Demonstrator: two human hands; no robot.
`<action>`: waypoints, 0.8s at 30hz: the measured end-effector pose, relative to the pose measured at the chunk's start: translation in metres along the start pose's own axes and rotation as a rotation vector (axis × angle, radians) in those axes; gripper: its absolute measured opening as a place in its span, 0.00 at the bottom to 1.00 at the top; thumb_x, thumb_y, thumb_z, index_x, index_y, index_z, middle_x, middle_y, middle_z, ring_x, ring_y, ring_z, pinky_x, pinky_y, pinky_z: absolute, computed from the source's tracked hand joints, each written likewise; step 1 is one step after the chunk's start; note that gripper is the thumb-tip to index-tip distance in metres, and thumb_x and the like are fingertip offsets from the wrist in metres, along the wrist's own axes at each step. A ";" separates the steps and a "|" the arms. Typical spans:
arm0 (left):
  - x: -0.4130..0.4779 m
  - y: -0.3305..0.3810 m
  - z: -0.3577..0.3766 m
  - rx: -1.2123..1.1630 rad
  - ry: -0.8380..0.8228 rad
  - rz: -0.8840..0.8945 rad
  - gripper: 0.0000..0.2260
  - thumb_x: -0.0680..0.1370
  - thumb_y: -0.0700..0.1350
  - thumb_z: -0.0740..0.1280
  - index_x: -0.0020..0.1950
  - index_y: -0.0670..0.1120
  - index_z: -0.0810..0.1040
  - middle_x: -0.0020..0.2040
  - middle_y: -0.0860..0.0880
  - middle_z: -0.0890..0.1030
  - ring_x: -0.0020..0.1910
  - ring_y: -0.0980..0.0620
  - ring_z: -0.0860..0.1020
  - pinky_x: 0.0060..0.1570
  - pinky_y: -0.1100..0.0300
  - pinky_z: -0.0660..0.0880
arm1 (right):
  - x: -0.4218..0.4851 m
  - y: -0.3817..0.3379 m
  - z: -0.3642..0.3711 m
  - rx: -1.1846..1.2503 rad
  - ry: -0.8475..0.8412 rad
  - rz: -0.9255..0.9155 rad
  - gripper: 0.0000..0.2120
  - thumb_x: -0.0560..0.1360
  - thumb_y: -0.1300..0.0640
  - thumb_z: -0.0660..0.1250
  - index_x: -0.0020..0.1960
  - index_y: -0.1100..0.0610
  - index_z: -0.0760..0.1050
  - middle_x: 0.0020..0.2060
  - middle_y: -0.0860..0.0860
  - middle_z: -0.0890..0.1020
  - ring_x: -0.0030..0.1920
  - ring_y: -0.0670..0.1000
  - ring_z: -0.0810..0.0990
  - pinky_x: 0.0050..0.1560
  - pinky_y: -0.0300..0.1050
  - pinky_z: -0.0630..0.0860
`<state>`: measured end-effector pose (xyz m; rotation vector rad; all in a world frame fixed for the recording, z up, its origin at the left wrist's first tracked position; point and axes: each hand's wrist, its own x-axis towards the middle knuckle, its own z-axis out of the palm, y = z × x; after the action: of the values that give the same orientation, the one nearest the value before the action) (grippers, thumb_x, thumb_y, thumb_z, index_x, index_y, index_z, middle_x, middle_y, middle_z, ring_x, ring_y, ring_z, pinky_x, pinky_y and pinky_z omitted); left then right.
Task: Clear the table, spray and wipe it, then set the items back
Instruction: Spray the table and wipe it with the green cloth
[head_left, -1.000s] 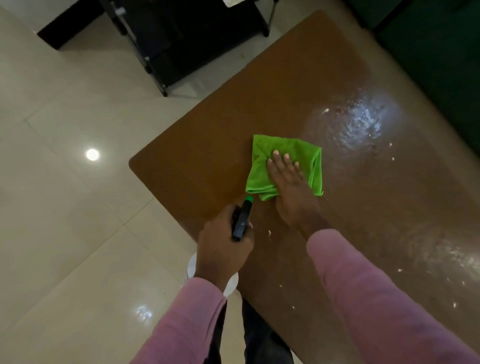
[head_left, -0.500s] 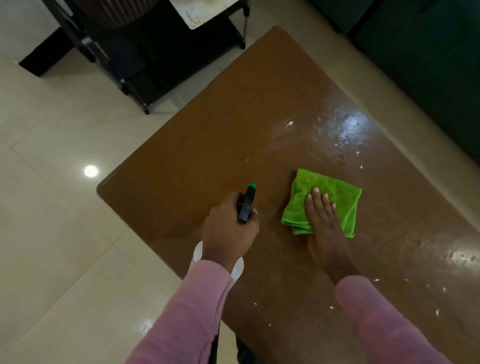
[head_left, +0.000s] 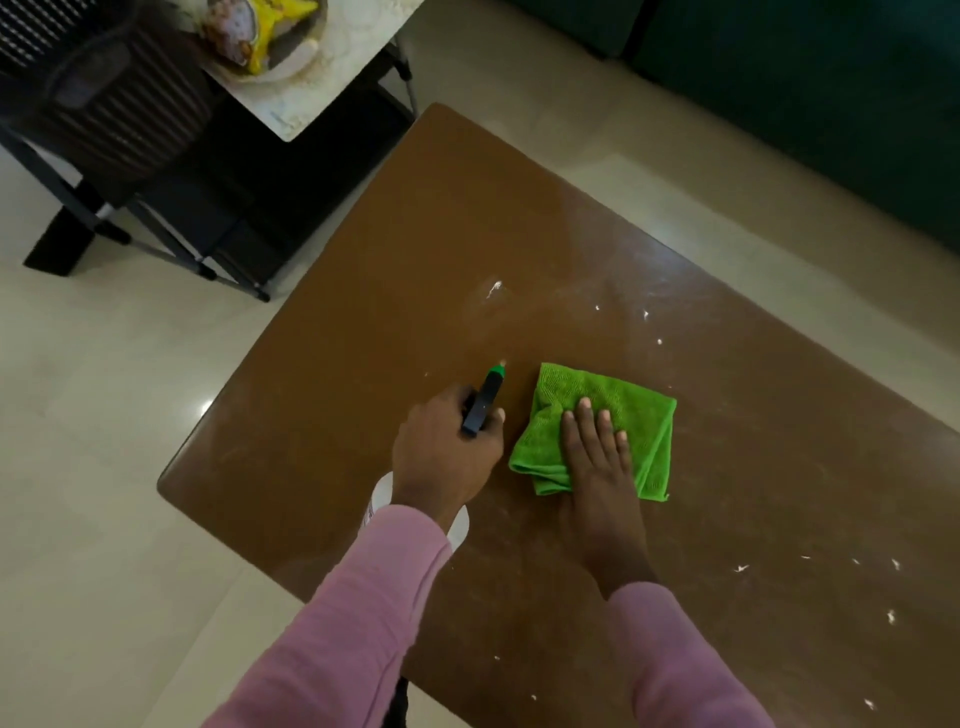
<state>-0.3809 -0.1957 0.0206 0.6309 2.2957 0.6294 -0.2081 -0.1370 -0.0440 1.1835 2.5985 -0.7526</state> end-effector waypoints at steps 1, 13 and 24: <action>0.004 0.000 0.000 0.010 0.001 0.005 0.11 0.75 0.51 0.69 0.37 0.48 0.72 0.30 0.49 0.76 0.31 0.43 0.76 0.34 0.47 0.78 | 0.001 0.000 0.001 0.000 0.004 0.019 0.38 0.67 0.62 0.57 0.77 0.58 0.54 0.76 0.53 0.51 0.76 0.56 0.48 0.75 0.47 0.38; 0.051 0.026 -0.028 0.062 -0.220 0.289 0.08 0.75 0.51 0.69 0.41 0.52 0.72 0.32 0.53 0.75 0.32 0.49 0.76 0.32 0.58 0.70 | 0.025 -0.057 0.012 0.241 0.249 0.464 0.39 0.66 0.58 0.51 0.77 0.60 0.52 0.76 0.51 0.46 0.77 0.57 0.42 0.75 0.49 0.36; 0.073 -0.023 -0.076 -0.152 0.006 0.341 0.03 0.74 0.47 0.67 0.44 0.49 0.76 0.29 0.56 0.73 0.28 0.56 0.73 0.26 0.70 0.64 | 0.118 -0.119 0.000 0.078 0.148 0.126 0.35 0.72 0.57 0.59 0.78 0.57 0.53 0.77 0.52 0.52 0.77 0.55 0.45 0.76 0.55 0.43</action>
<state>-0.4888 -0.1900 0.0232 0.9561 2.1362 0.9550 -0.3752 -0.1260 -0.0433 1.4631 2.6009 -0.7741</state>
